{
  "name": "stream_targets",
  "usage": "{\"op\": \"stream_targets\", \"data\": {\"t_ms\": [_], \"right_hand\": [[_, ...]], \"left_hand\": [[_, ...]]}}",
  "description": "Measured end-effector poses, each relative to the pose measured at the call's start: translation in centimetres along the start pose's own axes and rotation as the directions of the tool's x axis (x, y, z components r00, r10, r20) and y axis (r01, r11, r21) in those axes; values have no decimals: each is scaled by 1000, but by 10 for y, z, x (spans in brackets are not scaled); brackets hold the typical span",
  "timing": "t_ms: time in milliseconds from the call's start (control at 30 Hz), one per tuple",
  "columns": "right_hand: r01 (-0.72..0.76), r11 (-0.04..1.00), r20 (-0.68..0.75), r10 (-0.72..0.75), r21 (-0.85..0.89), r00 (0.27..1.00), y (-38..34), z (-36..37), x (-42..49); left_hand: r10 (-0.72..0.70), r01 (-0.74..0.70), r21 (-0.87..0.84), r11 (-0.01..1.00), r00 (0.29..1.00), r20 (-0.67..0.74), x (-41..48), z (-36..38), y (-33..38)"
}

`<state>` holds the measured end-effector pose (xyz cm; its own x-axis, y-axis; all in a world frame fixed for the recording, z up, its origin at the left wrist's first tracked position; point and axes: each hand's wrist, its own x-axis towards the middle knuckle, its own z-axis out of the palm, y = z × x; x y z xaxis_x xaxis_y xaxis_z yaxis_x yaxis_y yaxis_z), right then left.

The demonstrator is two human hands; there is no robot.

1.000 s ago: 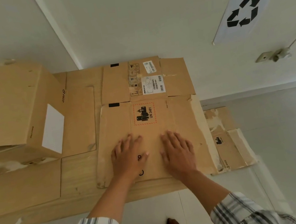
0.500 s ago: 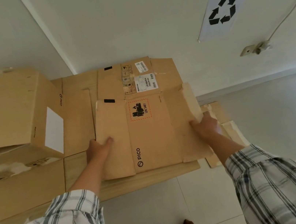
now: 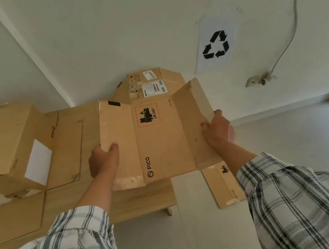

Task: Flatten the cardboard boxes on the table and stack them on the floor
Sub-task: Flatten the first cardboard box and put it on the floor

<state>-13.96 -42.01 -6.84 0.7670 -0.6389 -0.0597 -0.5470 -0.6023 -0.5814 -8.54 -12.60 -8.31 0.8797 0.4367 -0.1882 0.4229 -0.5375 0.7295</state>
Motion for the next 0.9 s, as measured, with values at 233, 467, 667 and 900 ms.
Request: {"op": "stream_targets", "data": {"t_ms": [233,467,667,900], "right_hand": [[55,998,-44,-56,-23,997,94,-108,58],[34,998,-49,-37,-57,998,195,-159,122],[-34,995,-33,31,-92,999,280,-140,171],[-48,993,-12,47,-107,999,397,-45,230]], "left_hand": [[16,-16,-26,1000,1000,1,-99,87,66],[27,-26,-15,1000,998,65,-163,195,108],[34,-36,14,999,991,129,-179,291,107],[1,-8,48,999,992,129,-168,434,40]]}}
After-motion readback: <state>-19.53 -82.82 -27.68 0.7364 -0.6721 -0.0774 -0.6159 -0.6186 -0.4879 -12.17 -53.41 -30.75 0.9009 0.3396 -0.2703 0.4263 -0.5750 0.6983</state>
